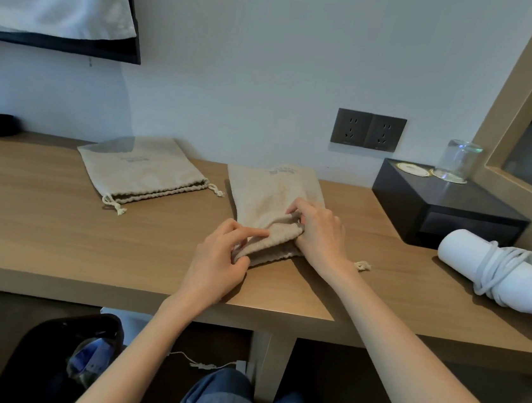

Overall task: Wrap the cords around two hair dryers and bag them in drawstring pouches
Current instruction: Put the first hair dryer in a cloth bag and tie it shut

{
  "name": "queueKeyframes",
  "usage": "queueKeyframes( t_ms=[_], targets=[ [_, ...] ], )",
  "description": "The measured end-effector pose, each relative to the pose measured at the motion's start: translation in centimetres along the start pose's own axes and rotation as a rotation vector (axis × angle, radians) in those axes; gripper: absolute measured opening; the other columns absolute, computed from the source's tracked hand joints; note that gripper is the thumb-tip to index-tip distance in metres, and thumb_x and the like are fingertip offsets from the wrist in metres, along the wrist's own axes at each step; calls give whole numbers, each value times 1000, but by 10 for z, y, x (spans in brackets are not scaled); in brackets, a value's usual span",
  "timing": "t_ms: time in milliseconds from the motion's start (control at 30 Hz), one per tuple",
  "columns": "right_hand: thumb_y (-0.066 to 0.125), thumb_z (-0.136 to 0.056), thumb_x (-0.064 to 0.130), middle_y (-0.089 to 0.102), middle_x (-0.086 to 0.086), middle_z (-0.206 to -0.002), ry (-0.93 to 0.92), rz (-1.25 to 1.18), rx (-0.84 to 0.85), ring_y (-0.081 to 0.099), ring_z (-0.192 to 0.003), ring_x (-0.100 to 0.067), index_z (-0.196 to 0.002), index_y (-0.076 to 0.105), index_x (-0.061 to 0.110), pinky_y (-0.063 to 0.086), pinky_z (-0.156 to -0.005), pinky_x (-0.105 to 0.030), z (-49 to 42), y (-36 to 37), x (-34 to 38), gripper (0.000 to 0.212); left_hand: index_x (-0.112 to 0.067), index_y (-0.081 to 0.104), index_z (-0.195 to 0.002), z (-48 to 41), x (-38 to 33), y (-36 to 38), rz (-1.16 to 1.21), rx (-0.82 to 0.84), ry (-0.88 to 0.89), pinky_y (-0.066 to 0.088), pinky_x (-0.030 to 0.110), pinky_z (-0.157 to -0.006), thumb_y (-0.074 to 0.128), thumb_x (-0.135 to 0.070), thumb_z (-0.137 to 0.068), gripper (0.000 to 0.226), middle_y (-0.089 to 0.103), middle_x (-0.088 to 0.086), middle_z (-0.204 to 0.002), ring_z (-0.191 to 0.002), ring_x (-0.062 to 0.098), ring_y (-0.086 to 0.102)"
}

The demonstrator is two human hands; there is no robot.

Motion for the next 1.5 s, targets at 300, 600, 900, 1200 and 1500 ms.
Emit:
queueKeyframes(
  t_ms=[300,600,900,1200,1500],
  targets=[
    [58,-80,2,48,5,-108,-237,-57,238,56,-89,-21,-113,45,32,53,-69,-42,19,-16,-14,46,-17,61,-101,-7,-6,9,-366,47,210,39,36,-100,55,11,-73,40,48,-1,-138,-125,17,34],
    [44,-96,10,45,5,-130,-280,111,299,48,-106,-23,-132,53,32,49,-78,-37,30,-10,-26,43,-22,46,-120,-17,-10,17,-514,350,11,49,35,-77,44,0,-88,40,43,-3,-138,-122,20,47],
    [53,-93,20,47,10,-132,-72,-149,230,33,-115,-14,-128,53,34,34,-98,-34,47,-19,-56,37,-29,53,-122,-10,15,-5,-74,366,-33,37,27,-105,58,-17,-90,35,39,-10,-148,-131,9,42],
    [58,-92,12,49,-2,-118,79,-148,20,52,-99,-14,-120,54,13,44,-79,-24,59,-20,-66,28,-18,50,-84,8,21,-17,-478,67,-105,36,33,-69,60,-42,-88,27,49,-4,-80,-84,21,45],
    [51,-92,22,53,3,-121,171,-126,157,46,-112,-17,-121,48,24,41,-95,-40,64,-33,-81,30,-25,48,-80,10,22,-29,-425,209,-75,36,33,-65,54,-55,-85,31,54,-10,-73,-72,11,49]
  ],
)
Point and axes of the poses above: each hand's wrist, its own z-axis away from the middle knuckle, its own y-axis out of the palm, x = y × z, the point moved 2 cm from there along -z, towards the middle knuckle
